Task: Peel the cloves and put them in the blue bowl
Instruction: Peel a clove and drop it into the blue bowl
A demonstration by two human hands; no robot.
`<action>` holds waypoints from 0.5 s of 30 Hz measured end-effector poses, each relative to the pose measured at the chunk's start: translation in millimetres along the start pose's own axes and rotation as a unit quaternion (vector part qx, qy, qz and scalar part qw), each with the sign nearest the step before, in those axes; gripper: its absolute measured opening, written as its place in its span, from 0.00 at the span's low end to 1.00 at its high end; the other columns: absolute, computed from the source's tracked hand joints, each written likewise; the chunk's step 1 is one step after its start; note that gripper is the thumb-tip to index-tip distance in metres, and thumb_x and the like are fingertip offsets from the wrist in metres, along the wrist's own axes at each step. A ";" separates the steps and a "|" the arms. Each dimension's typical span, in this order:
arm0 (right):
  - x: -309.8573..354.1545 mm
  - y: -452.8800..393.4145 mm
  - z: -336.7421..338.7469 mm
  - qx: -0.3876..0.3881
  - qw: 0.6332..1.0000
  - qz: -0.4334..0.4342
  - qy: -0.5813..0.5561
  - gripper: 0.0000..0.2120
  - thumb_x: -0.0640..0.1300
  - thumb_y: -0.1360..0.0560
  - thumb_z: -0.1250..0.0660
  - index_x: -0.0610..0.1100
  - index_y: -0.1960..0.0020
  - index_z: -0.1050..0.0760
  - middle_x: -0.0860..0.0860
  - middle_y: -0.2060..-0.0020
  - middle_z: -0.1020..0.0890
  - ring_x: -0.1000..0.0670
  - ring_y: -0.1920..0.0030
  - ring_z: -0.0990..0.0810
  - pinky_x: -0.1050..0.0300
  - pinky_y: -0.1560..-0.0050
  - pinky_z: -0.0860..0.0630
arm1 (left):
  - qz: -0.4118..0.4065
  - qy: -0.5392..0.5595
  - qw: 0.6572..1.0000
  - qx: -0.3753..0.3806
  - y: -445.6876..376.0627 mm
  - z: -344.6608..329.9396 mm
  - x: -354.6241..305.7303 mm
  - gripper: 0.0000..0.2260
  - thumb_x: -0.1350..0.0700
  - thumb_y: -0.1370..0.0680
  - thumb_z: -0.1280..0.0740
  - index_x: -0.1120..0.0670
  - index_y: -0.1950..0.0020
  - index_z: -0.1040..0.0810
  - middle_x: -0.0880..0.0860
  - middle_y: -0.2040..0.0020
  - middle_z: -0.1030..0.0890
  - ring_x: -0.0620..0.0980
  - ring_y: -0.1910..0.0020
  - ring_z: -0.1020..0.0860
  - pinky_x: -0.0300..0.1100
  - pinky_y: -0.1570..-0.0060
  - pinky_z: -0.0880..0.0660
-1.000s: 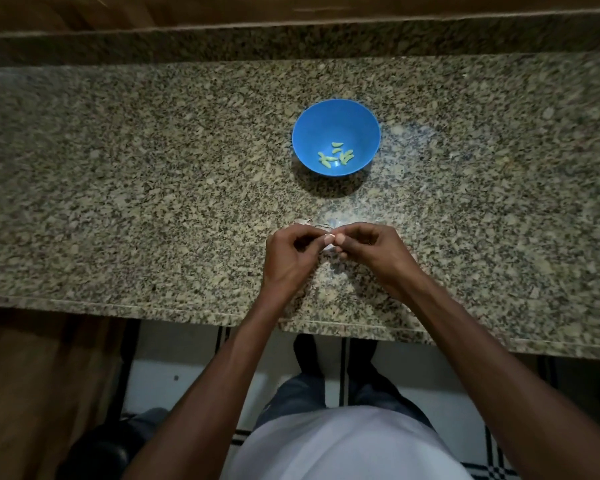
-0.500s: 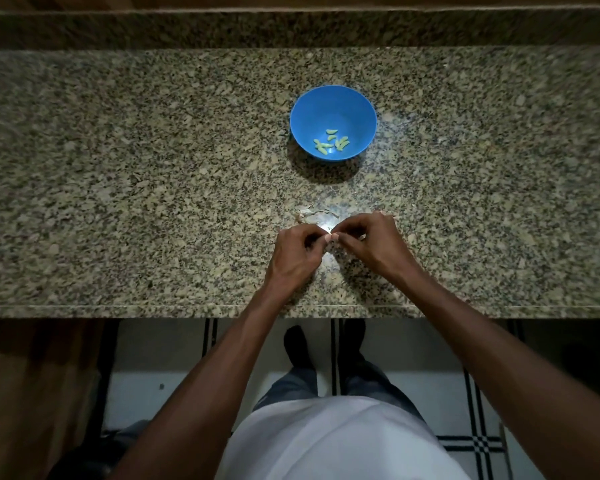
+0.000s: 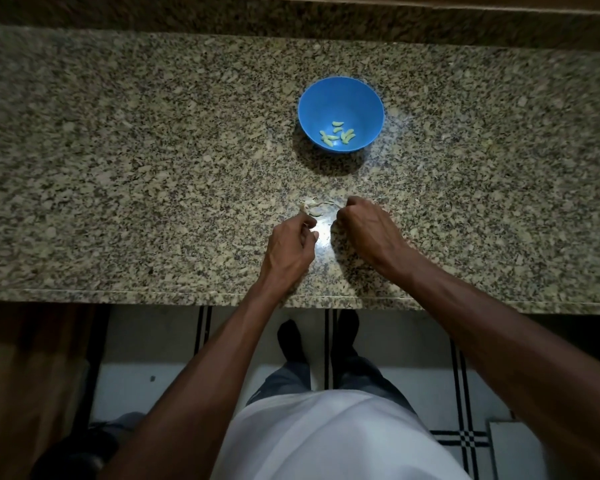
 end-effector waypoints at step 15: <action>9.5 -3.5 8.7 0.064 0.996 0.037 0.041 0.10 0.36 0.16 0.39 0.34 0.50 0.20 0.40 0.54 0.22 0.45 0.63 0.22 0.45 0.61 0.18 | 0.001 -0.002 1.000 -0.001 -1.3 -3.2 -2.4 0.06 0.59 0.19 0.33 0.56 0.42 0.20 0.47 0.61 0.21 0.40 0.63 0.23 0.31 0.65 0.32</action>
Point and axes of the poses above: each hand's wrist, its own y-axis away from the middle knuckle, its own z-axis out of the back of the hand, x = y × z, the point moved 2 cm from there along -y, towards the middle knuckle
